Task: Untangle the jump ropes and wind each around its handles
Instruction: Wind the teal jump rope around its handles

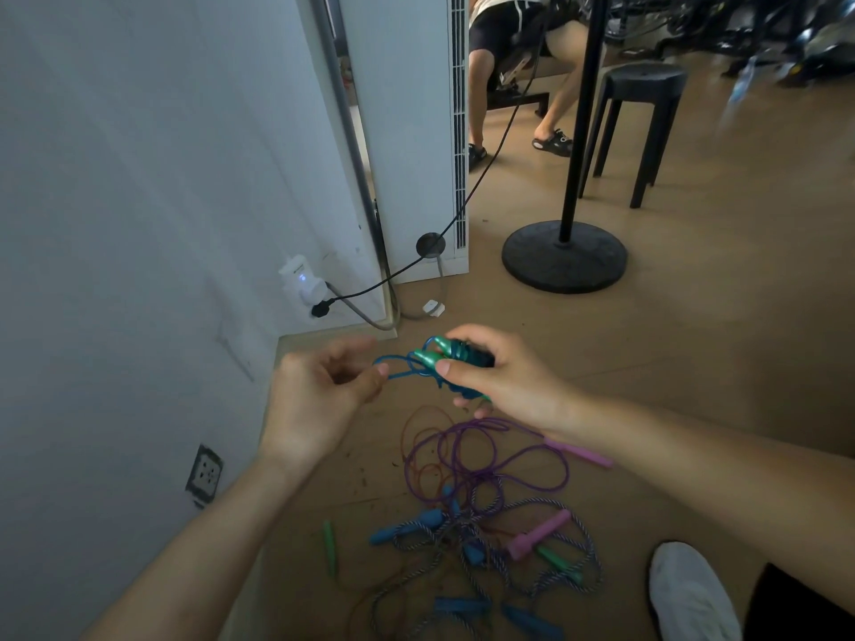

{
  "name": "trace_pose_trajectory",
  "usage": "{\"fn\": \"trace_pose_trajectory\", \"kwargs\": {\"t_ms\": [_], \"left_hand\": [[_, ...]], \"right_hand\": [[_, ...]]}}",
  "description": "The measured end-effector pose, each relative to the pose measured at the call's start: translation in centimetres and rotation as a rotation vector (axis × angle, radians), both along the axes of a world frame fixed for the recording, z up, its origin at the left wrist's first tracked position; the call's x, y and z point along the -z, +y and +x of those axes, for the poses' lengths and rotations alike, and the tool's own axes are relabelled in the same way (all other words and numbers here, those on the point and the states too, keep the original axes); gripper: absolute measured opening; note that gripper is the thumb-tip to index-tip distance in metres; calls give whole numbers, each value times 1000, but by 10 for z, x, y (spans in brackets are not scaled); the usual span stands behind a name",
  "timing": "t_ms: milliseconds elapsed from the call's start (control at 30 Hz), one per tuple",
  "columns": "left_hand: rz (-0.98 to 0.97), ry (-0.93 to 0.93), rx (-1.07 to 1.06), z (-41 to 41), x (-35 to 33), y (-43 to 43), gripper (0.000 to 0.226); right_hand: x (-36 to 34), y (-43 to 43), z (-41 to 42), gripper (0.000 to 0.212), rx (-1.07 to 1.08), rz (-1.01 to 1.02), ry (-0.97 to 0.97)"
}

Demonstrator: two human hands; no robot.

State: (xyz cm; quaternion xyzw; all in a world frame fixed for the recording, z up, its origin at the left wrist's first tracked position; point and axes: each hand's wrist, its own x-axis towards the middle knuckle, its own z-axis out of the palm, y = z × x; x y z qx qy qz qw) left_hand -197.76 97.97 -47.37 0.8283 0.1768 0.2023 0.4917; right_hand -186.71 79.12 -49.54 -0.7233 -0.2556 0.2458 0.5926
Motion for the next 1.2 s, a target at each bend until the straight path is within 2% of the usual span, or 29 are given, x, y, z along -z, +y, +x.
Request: {"fn": "trace_pose_trajectory", "kwargs": {"t_ms": [100,233,400,500,567,667,700,767,833,900,1000,1133,1200], "left_hand": [[-169,50,17,1,1,-1,10],[-295,52,31,-2,-4,-8,6],[-213,-84,54,-4,-2,-15,5],[-193,-133,88,-6,-4,-19,7],[-206,-144,89,-5,-5,-15,4],[-228,-125,108,-3,-8,-7,4],[-234,-112,120,-3,-8,-6,4],[-225,-75,139,-3,-8,-6,3],[-212,-35,148,-2,-6,-4,3],[-213,-20,147,-1,-5,-1,5],[-259,-40,134,-4,-8,2,4],[-376,-89,102,-14,-16,2,3],[-410,-120,90,-21,-23,3,4]], "right_hand": [[5,1,0,22,42,44,59],[6,1,-2,20,149,183,317],[5,10,-9,21,286,344,763],[7,12,-11,28,232,352,885],[10,11,-12,30,85,268,761],[12,10,-11,31,-33,56,327],[11,10,-10,31,-34,17,242],[7,10,-6,30,-8,4,114],[4,10,-1,25,7,43,-101],[1,13,2,21,-46,45,-261],[-3,24,0,19,-143,4,-311],[-11,42,-3,7,-174,64,-373],[-19,48,-6,13,-199,106,-362]]}}
